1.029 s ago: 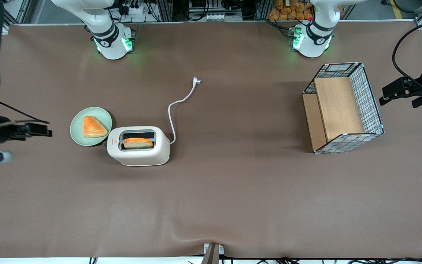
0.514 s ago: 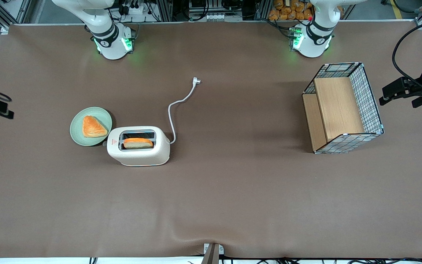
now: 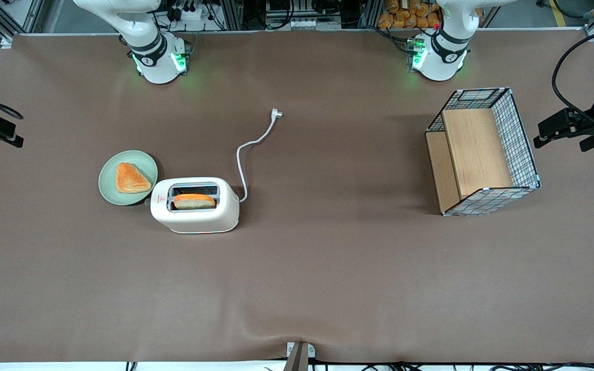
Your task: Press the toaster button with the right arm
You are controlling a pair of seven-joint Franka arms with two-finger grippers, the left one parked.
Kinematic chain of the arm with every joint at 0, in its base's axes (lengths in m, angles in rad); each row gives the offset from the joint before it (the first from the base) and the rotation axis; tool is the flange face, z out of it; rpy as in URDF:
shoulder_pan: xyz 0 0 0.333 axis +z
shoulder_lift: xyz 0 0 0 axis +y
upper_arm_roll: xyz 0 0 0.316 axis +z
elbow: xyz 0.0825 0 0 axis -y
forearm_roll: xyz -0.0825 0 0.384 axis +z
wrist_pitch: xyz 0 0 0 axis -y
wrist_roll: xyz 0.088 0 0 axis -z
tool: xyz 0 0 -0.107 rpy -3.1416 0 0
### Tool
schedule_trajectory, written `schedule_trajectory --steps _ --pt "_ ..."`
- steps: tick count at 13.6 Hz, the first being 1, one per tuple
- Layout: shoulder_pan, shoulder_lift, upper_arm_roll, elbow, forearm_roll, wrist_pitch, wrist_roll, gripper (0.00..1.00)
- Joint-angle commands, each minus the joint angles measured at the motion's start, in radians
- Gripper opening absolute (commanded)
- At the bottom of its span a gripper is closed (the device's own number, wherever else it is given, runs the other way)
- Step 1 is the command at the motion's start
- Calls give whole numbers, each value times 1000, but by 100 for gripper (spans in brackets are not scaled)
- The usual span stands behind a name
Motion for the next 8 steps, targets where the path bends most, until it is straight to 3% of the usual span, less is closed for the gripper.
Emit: schedule_trajectory --steps 1,8 --pt "-6 -61 18 -59 -39 24 10 100" --pt "-6 -62 18 -63 -37 41 7 100"
